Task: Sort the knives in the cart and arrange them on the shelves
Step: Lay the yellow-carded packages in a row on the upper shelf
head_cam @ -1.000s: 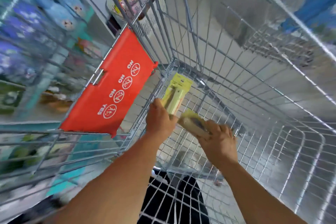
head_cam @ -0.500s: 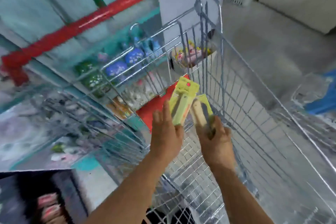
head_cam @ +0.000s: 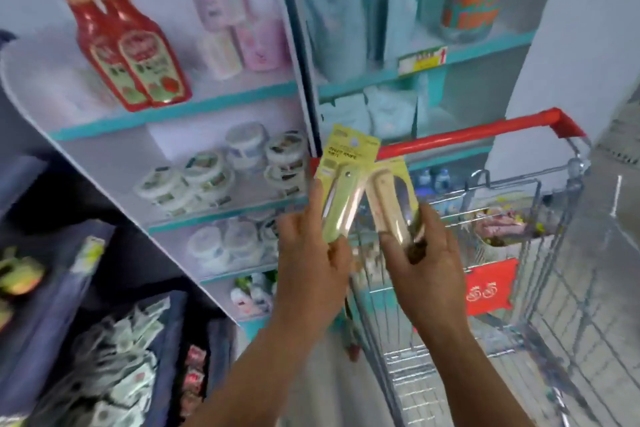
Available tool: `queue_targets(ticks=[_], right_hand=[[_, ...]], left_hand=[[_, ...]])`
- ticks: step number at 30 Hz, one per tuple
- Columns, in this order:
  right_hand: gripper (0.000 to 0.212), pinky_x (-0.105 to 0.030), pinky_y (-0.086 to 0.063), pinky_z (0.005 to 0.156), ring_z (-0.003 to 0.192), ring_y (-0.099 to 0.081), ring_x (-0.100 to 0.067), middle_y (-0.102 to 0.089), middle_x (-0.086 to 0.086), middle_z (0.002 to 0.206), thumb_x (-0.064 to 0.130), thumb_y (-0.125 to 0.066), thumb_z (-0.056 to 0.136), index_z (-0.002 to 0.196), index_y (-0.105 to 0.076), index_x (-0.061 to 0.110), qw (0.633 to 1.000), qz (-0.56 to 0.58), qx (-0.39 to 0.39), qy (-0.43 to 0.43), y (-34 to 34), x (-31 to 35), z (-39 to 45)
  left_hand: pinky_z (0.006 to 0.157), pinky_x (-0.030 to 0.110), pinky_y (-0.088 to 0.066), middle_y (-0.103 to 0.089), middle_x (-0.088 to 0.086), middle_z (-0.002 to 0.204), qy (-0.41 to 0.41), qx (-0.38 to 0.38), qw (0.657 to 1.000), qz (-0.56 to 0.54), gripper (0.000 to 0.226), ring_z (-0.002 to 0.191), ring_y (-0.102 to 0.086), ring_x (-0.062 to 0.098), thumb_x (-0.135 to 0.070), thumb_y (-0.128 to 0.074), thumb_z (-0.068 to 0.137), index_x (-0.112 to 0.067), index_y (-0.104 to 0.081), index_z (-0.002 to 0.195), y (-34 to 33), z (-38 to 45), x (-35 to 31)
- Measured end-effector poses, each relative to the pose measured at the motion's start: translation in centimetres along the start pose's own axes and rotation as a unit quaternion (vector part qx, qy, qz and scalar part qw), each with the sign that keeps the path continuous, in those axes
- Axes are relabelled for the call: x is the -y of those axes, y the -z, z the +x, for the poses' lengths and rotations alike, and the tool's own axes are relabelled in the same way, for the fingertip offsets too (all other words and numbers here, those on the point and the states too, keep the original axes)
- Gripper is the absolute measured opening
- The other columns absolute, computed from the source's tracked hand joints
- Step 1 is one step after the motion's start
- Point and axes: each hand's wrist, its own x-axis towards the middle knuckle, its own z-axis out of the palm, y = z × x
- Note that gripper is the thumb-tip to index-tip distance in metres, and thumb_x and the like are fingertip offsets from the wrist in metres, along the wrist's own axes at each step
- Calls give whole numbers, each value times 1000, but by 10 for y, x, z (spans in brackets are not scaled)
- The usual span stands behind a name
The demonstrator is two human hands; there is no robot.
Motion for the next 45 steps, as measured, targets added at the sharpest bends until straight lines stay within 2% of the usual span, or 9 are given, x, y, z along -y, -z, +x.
queue_targets(ticks=[3, 8, 15, 22, 27, 36, 39, 42, 45], right_hand=[[67, -30, -46, 78, 95, -56, -17, -56, 1, 114, 45, -64, 79, 140, -36, 36, 997, 45, 48, 47, -32, 54, -6], [60, -31, -50, 67, 76, -58, -11, -53, 2, 105, 43, -61, 84, 137, -35, 43, 979, 84, 128, 132, -94, 136, -33], [50, -37, -49, 74, 94, -55, -19, -54, 3, 108, 45, -54, 89, 136, -40, 37, 941, 109, 224, 229, -173, 235, -79], [49, -28, -38, 72, 101, -50, -18, -46, 2, 112, 41, -54, 89, 136, -41, 36, 898, 101, 299, 307, -245, 313, -122], [42, -28, -35, 64, 74, -45, -10, -32, 12, 103, 44, -50, 90, 130, -38, 44, 861, 88, 372, 336, -291, 350, -143], [37, -30, -39, 69, 91, -60, -24, -43, 4, 122, 44, -44, 94, 131, -44, 41, 766, 43, 491, 412, -368, 409, -174], [35, -32, -41, 72, 97, -59, -28, -43, 1, 123, 38, -46, 95, 129, -48, 37, 747, 11, 508, 429, -390, 423, -179], [37, -35, -43, 79, 108, -53, -29, -43, -3, 128, 24, -44, 95, 131, -49, 33, 723, -30, 529, 443, -411, 433, -186], [36, -37, -43, 89, 118, -46, -29, -45, -4, 133, 20, -39, 96, 129, -52, 28, 682, -66, 564, 462, -427, 433, -193]], left_hand=[[84, 20, -34, -25, -5, 107, 26, -50, 998, 23, 79, 96, -42, 18, -12, -58, 85, -34, -17, 149, 60, 6, 25], [81, 37, -47, -25, -5, 101, 81, -118, 988, 52, 77, 85, -47, 22, -17, -55, 89, -41, -13, 148, 156, 0, 66], [88, 33, -41, -29, -1, 100, 135, -200, 960, 141, 72, 92, -40, 21, -21, -52, 90, -35, -13, 148, 272, -19, 118], [93, 36, -39, -32, 1, 106, 251, -253, 902, 245, 65, 103, -40, 26, -27, -50, 92, -30, -18, 148, 361, -47, 150], [95, 36, -39, -34, 7, 115, 358, -279, 839, 301, 57, 107, -42, 30, -29, -43, 94, -25, -19, 146, 398, -56, 169], [99, 37, -35, -12, 23, 149, 517, -168, 701, 462, 67, 121, -39, 37, -24, -38, 94, -18, 1, 149, 424, -42, 209], [95, 36, -36, -13, 28, 150, 558, -121, 668, 478, 66, 124, -36, 38, -17, -43, 90, -14, -12, 147, 429, -33, 221], [105, 42, -29, -32, 23, 144, 565, -47, 665, 486, 51, 134, -22, 43, -17, -41, 91, -4, -34, 139, 432, -25, 234], [118, 47, -11, -24, 22, 151, 588, -34, 682, 433, 59, 142, -11, 42, -21, -34, 95, 0, -18, 147, 429, -26, 244]])
